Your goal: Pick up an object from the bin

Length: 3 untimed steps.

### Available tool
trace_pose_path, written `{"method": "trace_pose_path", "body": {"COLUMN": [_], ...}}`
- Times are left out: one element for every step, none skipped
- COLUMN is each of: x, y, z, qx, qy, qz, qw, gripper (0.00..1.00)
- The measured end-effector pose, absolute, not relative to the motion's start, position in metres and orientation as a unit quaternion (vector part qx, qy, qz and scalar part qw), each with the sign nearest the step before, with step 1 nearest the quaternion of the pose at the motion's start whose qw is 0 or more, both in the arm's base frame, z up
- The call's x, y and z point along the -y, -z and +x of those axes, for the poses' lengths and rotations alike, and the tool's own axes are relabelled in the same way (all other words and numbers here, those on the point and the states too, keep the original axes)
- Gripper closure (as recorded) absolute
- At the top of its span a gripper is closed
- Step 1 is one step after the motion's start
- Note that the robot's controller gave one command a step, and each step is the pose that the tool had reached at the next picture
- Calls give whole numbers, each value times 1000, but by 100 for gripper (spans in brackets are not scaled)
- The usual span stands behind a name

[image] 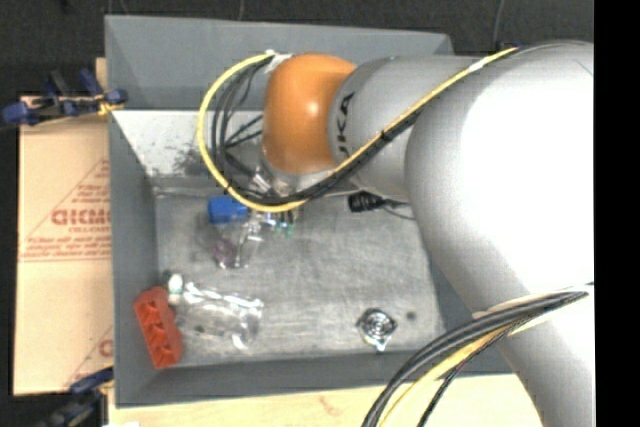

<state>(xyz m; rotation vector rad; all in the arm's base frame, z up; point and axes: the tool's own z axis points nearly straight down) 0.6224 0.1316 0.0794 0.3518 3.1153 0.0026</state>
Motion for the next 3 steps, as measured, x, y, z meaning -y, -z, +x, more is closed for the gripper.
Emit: {"method": "trace_pose_path", "body": {"x": [-165, -166, -152], "y": [-75, -78, -234], "z": [629, 630, 630], "qx": [-999, -999, -999], "qy": [0, -2, 0], "qz": [-36, -35, -40], "qw": [9, 12, 7], "gripper": [0, 100, 100]}}
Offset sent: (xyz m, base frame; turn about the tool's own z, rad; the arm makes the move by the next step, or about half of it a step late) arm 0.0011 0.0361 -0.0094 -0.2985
